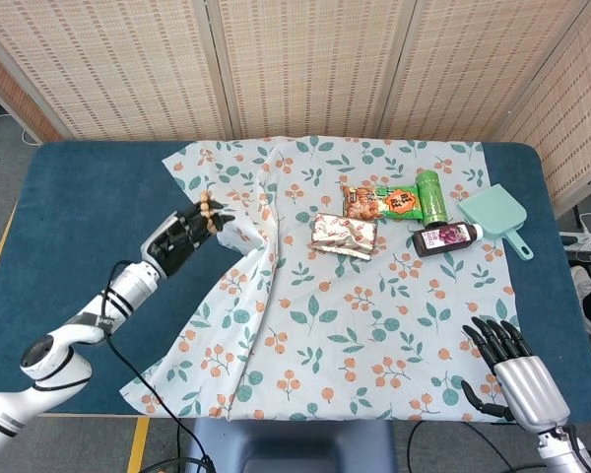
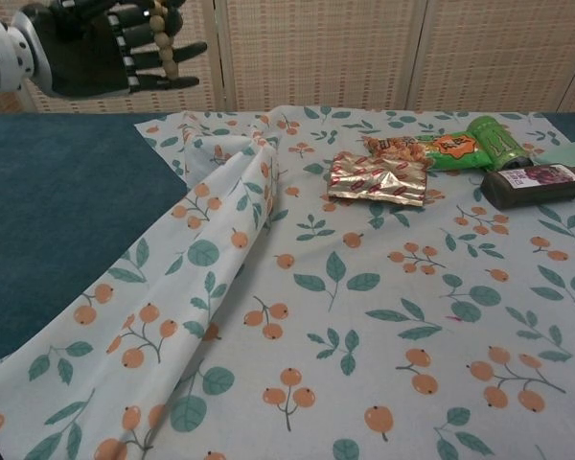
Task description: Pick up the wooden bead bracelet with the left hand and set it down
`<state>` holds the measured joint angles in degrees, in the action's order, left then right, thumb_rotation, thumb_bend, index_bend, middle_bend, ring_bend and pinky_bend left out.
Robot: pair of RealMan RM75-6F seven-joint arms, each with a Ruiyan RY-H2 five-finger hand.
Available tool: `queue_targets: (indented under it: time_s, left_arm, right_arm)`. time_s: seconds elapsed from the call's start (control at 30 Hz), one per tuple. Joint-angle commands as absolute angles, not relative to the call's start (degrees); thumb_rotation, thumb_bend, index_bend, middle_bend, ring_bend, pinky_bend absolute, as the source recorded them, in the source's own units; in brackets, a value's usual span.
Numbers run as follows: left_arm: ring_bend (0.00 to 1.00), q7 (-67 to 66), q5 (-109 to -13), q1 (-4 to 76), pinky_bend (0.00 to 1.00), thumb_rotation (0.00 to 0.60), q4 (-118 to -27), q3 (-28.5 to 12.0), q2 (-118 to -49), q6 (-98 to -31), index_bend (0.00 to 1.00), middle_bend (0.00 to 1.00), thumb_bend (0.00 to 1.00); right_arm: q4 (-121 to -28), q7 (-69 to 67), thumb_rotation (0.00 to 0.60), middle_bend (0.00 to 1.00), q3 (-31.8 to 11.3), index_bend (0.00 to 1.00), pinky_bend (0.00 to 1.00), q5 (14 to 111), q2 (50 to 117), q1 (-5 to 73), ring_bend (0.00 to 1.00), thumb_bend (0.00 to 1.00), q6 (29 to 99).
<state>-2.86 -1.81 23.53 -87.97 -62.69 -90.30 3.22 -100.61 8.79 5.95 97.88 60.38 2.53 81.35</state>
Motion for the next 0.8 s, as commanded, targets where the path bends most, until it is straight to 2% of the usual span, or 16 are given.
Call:
queue_targets:
  time_s: [0.03, 0.3, 0.53, 0.63, 0.8]
  left_arm:
    - [0.22, 0.45, -8.35, 19.59, 0.00, 0.599, -90.05, -59.68, -91.01, 7.07, 0.37, 0.56, 0.61]
    - [0.21, 2.01, -18.60, 16.41, 0.00, 0.595, -93.06, -58.28, -92.40, 9.48, 0.37, 0.55, 0.58]
    - [0.21, 4.41, -24.16, 14.97, 0.00, 0.472, -92.79, -57.92, -93.49, 7.62, 0.39, 0.55, 0.46]
    - [0.21, 6.74, -25.31, 15.22, 0.00, 0.441, -92.32, -57.82, -93.70, 5.85, 0.43, 0.55, 0.43]
    - [0.22, 10.15, -27.76, 16.16, 0.00, 0.423, -92.20, -56.31, -92.48, 3.86, 0.59, 0.59, 0.41]
  right_arm:
    - [-100.68, 8.97, 0.278, 0.00, 6.01, 0.00, 0.00, 98.08, 60.46, 2.52, 0.00, 0.37, 81.40]
    - [-100.60, 9.04, 0.278, 0.00, 5.87, 0.00, 0.00, 97.85, 60.54, 2.52, 0.00, 0.37, 81.41]
    - [-100.60, 8.92, 0.278, 0.00, 5.95, 0.00, 0.00, 97.87, 60.45, 2.60, 0.00, 0.37, 81.25]
    - [-100.65, 9.22, 0.277, 0.00, 5.99, 0.00, 0.00, 97.85, 60.56, 2.66, 0.00, 0.37, 81.02]
    - [-100.78, 9.70, 0.277, 0.00, 5.97, 0.00, 0.00, 97.63, 60.71, 2.68, 0.00, 0.37, 80.79]
